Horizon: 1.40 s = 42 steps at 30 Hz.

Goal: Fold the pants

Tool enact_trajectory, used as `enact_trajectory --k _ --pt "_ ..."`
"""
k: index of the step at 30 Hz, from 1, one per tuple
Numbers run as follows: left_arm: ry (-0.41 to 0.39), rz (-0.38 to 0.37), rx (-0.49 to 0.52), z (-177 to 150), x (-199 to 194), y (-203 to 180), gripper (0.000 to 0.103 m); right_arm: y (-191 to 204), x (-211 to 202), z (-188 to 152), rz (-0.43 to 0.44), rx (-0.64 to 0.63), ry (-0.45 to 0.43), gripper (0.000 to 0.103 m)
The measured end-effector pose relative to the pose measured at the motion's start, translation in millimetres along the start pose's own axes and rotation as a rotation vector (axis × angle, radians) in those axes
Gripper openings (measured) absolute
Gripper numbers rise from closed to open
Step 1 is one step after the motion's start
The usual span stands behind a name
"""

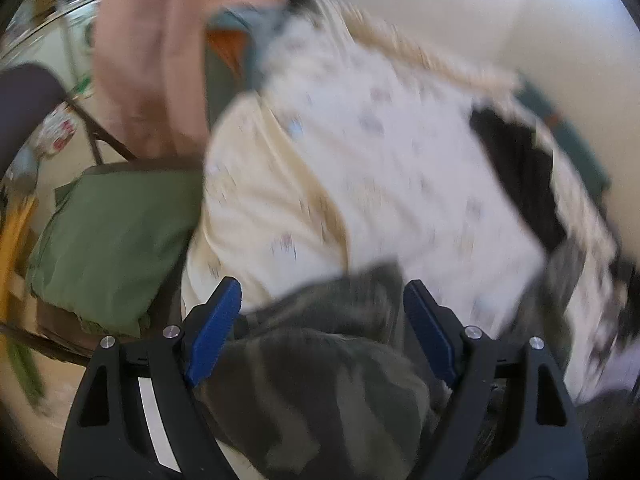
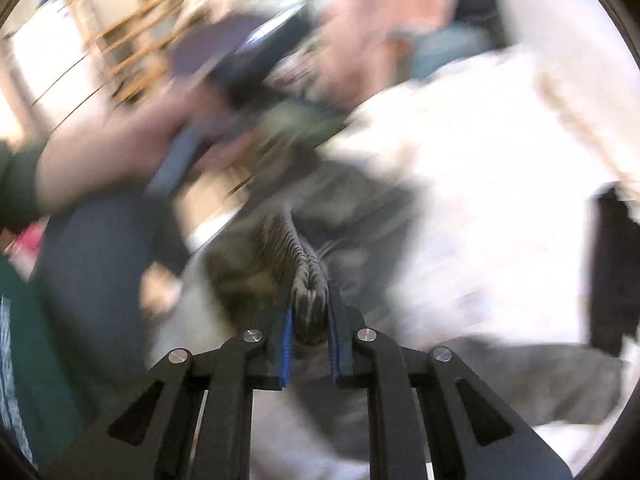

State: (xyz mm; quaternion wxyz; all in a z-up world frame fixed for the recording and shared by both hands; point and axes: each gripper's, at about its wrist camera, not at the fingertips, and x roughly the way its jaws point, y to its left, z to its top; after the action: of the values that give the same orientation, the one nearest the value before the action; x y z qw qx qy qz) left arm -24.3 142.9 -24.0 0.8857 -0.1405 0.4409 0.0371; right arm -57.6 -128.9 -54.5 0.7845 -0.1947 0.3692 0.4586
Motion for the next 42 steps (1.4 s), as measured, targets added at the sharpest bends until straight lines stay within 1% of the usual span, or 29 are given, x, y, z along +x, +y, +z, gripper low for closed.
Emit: enact_trajectory --k 2,3,5,6,7,8,9,10,11,12,13,14,15,17,19,20,23,24,26,28,29,30,31,32,34,38,40,41,42 --pt "-0.058 0.0 -0.035 7.6 -10.7 5.3 0.081 -43.2 -21.7 28.0 -0.151 0.062 -0.078 0.014" --pt "-0.082 0.012 -0.041 10.6 -14.4 6.4 0.081 -63.0 -24.0 38.8 -0.197 0.09 -0.095 0.014" --pt "-0.09 0.029 -0.039 15.0 -14.2 6.2 0.081 -108.3 -30.6 67.7 -0.315 0.14 -0.125 0.013" --pt "-0.083 0.03 -0.04 15.9 -11.5 5.8 0.081 -121.0 -32.9 77.7 -0.356 0.147 -0.13 0.013" --pt "-0.078 0.031 -0.046 16.1 -8.8 6.1 0.081 -144.6 -34.6 94.9 -0.437 0.163 -0.144 0.012" --pt "-0.075 0.032 -0.048 15.7 -7.6 6.6 0.081 -157.6 -37.1 105.2 -0.496 0.17 -0.162 0.012" --pt "-0.07 0.033 -0.047 15.8 -5.5 6.4 0.081 -174.4 -41.6 118.6 -0.584 0.173 -0.195 0.012" --pt "-0.068 0.035 -0.043 15.9 -4.7 6.3 0.081 -186.3 -46.5 129.6 -0.651 0.18 -0.22 0.012" --pt "-0.07 0.04 -0.039 16.3 -3.8 5.9 0.081 -197.5 -54.5 135.4 -0.689 0.204 -0.247 0.012" --pt "-0.074 0.047 -0.033 17.3 -2.9 5.2 0.081 -212.6 -63.7 142.0 -0.723 0.25 -0.296 0.012" --pt "-0.078 0.051 -0.028 18.3 -1.8 4.6 0.081 -220.7 -69.7 145.1 -0.753 0.261 -0.351 0.012" --pt "-0.078 0.053 -0.025 18.0 -0.8 3.0 0.081 -223.2 -67.7 145.9 -0.818 0.223 -0.382 0.012" --pt "-0.073 0.052 -0.02 19.3 2.2 1.4 0.081 -226.1 -60.1 145.1 -0.848 0.196 -0.365 0.012" --pt "-0.06 0.045 -0.017 20.2 6.5 -0.9 0.081 -238.6 -29.8 130.9 -0.733 0.214 -0.252 0.012" --pt "-0.043 0.033 -0.014 20.7 11.2 -4.8 0.081 -245.6 5.2 106.1 -0.625 0.238 -0.128 0.012" --pt "-0.035 0.028 -0.011 20.7 13.0 -7.0 0.081 -247.4 31.2 83.2 -0.51 0.278 -0.048 0.012" --pt "-0.018 0.016 0.002 20.5 17.6 -14.1 0.081 -232.4 84.2 25.6 -0.294 0.337 0.102 0.012" --pt "-0.012 0.011 0.007 19.7 18.8 -16.9 0.081 -227.6 100.1 11.3 -0.242 0.337 0.149 0.012" --pt "0.0 0.006 0.015 18.8 21.4 -20.7 0.081 -213.9 120.6 -11.3 -0.116 0.348 0.206 0.012" --pt "0.016 0.006 0.021 17.6 25.8 -25.6 0.081 -203.6 131.4 -23.9 -0.061 0.353 0.224 0.013" --pt "0.025 0.007 0.023 17.2 28.2 -27.1 0.081 -199.4 135.6 -30.0 -0.015 0.379 0.239 0.015" --pt "0.034 0.007 0.023 16.5 30.7 -28.6 0.081 -199.9 141.2 -39.5 0.066 0.425 0.268 0.016" --pt "0.039 0.006 0.022 16.3 32.3 -29.3 0.081 -192.4 142.1 -46.7 0.096 0.441 0.278 0.017" --pt "0.043 0.006 0.02 16.0 33.6 -30.1 0.081 -191.6 139.6 -47.9 0.103 0.444 0.283 0.02" --pt "0.05 0.007 0.02 16.0 36.5 -32.2 0.081 -195.7 133.6 -50.7 0.093 0.463 0.282 0.021" --pt "0.063 0.005 0.036 15.9 41.0 -38.3 0.081 -203.1 114.0 -45.7 0.085 0.483 0.257 0.03" --pt "0.069 0.005 0.047 14.6 43.3 -42.3 0.081 -199.2 118.0 -43.6 0.062 0.476 0.25 0.032" --pt "0.072 0.005 0.052 13.9 44.3 -43.6 0.081 -198.3 115.7 -42.3 0.053 0.479 0.244 0.042" --pt "0.075 0.005 0.055 13.3 45.2 -44.5 0.081 -197.0 112.0 -42.4 0.048 0.478 0.239 0.049"
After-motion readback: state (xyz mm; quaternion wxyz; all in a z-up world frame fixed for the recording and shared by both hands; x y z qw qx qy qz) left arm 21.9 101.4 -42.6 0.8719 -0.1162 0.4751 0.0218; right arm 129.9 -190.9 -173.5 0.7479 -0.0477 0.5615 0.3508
